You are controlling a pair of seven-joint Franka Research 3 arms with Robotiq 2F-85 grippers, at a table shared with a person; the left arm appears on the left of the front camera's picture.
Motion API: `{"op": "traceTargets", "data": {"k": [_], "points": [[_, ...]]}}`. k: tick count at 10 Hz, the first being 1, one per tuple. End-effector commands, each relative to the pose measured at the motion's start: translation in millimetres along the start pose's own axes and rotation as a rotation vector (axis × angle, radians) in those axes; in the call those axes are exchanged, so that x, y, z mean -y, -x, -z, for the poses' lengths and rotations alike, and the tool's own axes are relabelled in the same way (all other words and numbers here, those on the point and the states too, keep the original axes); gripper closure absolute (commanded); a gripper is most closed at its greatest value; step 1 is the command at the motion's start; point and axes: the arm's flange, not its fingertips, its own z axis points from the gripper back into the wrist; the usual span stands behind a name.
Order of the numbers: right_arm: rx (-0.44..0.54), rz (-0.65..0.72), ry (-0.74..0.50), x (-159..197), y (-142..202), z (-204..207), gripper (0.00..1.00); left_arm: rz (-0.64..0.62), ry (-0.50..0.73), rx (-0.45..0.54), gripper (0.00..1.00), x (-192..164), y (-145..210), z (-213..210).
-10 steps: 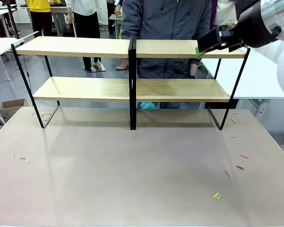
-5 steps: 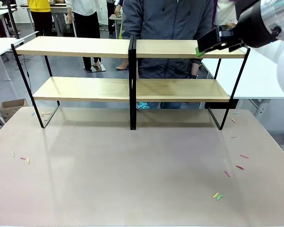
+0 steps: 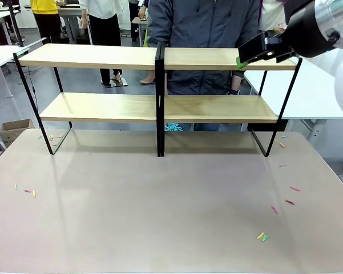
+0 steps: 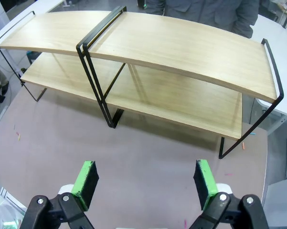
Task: Clean the shelves.
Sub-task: Place the Duster on the table.
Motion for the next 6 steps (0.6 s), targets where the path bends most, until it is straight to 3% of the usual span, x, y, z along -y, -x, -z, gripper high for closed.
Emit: {"op": "traceTargets", "data": {"k": [1, 2, 3, 4, 5, 6], "points": [[0.000, 0.000, 0.000, 0.0, 0.0, 0.0, 0.00, 0.153, 0.133, -0.263, 0.87, 18.2, -6.0, 30.8], [-0.029, -0.045, -0.049, 8.8, 16.0, -13.7, 0.00, 0.302, 0.214, -0.528, 0.87, 30.3, 0.3, 67.4], [-0.191, 0.042, -0.162, 31.1, 37.0, -19.3, 0.00, 0.421, 0.326, -0.791, 0.87, 39.8, 21.0, 102.1], [-0.296, 0.240, -0.200, 60.2, 56.3, -11.2, 0.00, 0.496, 0.334, -0.945, 0.87, 37.4, 39.7, 125.3], [-0.382, 0.528, -0.323, 99.7, 76.5, -0.4, 0.00, 0.523, 0.353, -1.064, 0.87, 33.9, 58.9, 143.8], [-0.462, 0.756, -0.357, 133.1, 100.6, 9.2, 0.00, 0.533, 0.375, -1.128, 0.87, 29.9, 70.4, 157.9]]}}
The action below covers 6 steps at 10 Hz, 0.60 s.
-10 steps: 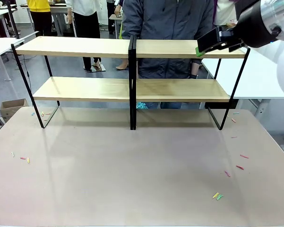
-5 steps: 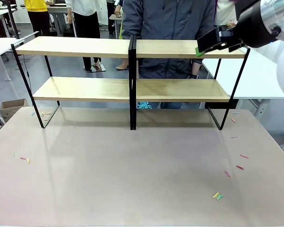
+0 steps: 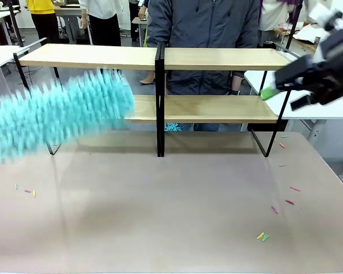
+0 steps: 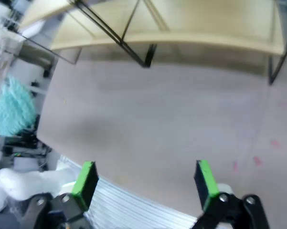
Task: Clean the shelves.
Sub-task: Place the Duster on the table.
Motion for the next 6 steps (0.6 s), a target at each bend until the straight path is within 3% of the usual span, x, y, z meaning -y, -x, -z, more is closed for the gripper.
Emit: {"op": "traceTargets", "data": {"k": [1, 2, 3, 4, 5, 6], "points": [[-0.138, 0.639, -0.129, 117.8, 53.2, 13.5, 0.00, 0.250, 0.089, -0.328, 0.87, -16.9, 11.7, 16.7], [-0.153, 0.751, -0.213, 154.7, 73.0, 20.4, 0.00, 0.271, 0.177, -0.413, 0.87, -28.7, 11.4, 41.7], [-0.135, 0.892, -0.274, 189.6, 99.5, 32.4, 0.00, 0.254, 0.187, -0.441, 0.87, -46.5, 11.0, 58.5], [-0.099, 0.930, -0.163, 195.6, 118.4, 42.4, 0.00, 0.046, -0.187, -0.119, 0.87, -56.3, -3.3, 36.5], [-0.158, 0.476, -0.167, 156.0, 10.6, -16.8, 0.00, 0.199, 0.176, -0.395, 0.87, -29.7, 5.3, 56.5], [-0.158, 0.476, -0.167, 156.0, 10.6, -16.8, 0.00, 0.199, 0.176, -0.395, 0.87, -29.7, 5.3, 56.5]]}}
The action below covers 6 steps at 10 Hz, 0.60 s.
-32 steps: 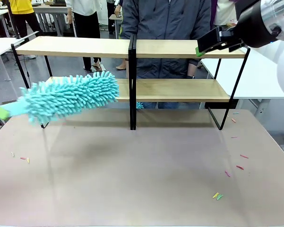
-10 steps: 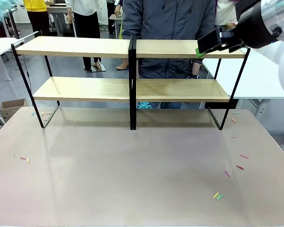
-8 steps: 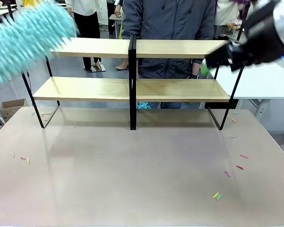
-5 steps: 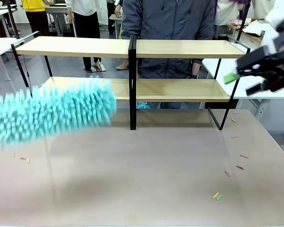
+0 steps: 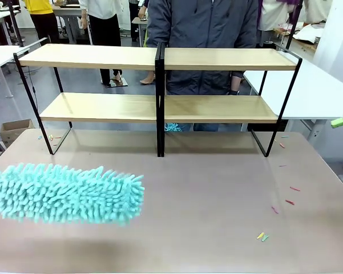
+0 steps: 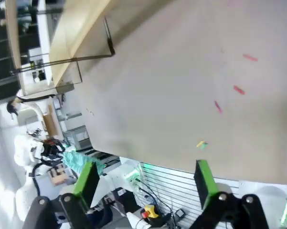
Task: Clean the shelves.
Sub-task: Place the Duster on the table.
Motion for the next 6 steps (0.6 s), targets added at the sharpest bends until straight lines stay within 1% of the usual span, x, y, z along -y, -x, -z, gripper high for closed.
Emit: {"op": "traceTargets", "data": {"k": [1, 2, 3, 4, 5, 6], "points": [[0.004, 0.056, -0.018, 19.3, -5.9, -5.8, 0.00, -0.010, -0.035, 0.016, 0.87, -4.8, 2.2, -3.6], [-0.323, 0.020, -0.136, 0.0, -6.1, 27.5, 0.00, -0.013, -0.220, 0.075, 0.87, -23.8, -7.7, 7.5], [-0.506, 0.119, -0.075, 15.0, -11.9, 74.7, 0.00, 0.036, -0.371, 0.078, 0.87, -43.4, -13.5, 14.3], [-0.596, 0.238, -0.042, 39.4, -8.6, 114.7, 0.00, 0.079, -0.512, 0.088, 0.87, -56.5, -17.9, 20.0], [-0.658, 0.311, -0.132, 59.5, -3.9, 138.4, 0.00, 0.094, -0.617, 0.082, 0.87, -66.7, -22.5, 21.0], [-0.622, 0.385, -0.176, 75.7, 0.8, 151.5, 0.00, 0.084, -0.646, 0.041, 0.87, -76.7, -26.3, 19.5]]}}
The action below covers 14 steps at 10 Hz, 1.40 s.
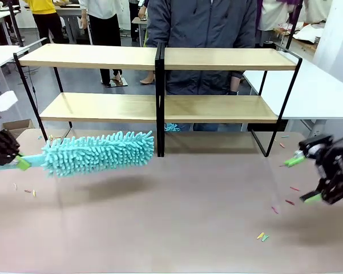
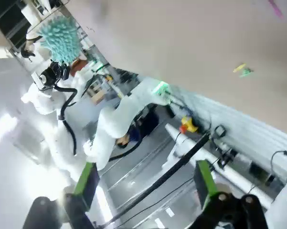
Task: Clean the shelves.
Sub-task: Place the Duster on the table.
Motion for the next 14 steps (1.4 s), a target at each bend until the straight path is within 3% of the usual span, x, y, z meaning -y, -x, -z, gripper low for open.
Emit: {"op": "traceTargets", "data": {"k": [1, 2, 5, 7, 8, 9, 10, 11, 12, 13, 14], "points": [[0.086, 0.110, -0.156, 17.3, -16.8, -1.7, 0.00, 0.077, -0.062, -0.102, 0.87, -6.4, -3.7, 22.6], [0.000, 0.000, 0.000, 0.0, 0.0, 0.0, 0.00, 0.042, -0.025, -0.205, 0.87, -12.8, -1.6, 26.5], [0.000, 0.000, 0.000, 0.0, 0.0, 0.0, 0.00, 0.119, 0.046, -0.226, 0.87, -10.4, 3.3, 29.7], [0.000, 0.000, 0.000, 0.0, 0.0, 0.0, 0.00, 0.157, 0.094, -0.171, 0.87, -6.5, 2.7, 25.9], [0.000, 0.000, 0.000, 0.0, 0.0, 0.0, 0.00, 0.147, 0.125, -0.150, 0.27, -7.4, 4.6, 23.9], [0.000, 0.000, 0.000, 0.0, 0.0, 0.0, 0.00, 0.145, 0.113, -0.133, 0.27, -8.6, 7.3, 19.4], [0.000, 0.000, 0.000, 0.0, 0.0, 0.0, 0.00, 0.135, 0.085, -0.126, 0.00, -9.0, 12.9, 10.3], [0.012, 0.000, -0.015, -3.2, -3.1, 1.9, 0.00, 0.128, 0.072, -0.089, 0.23, -8.5, 19.3, -3.3], [0.030, -0.014, -0.067, -9.8, 6.9, -6.8, 0.00, 0.096, 0.073, -0.017, 0.00, -6.2, 26.4, -17.4], [0.065, 0.015, -0.164, -20.8, 16.3, -13.9, 0.00, -0.013, 0.165, 0.088, 0.00, -2.8, 29.0, -29.1], [0.071, 0.045, -0.260, -33.7, 24.1, -16.9, 0.00, -0.177, 0.355, 0.209, 0.00, -3.6, 29.7, -37.7]]}}
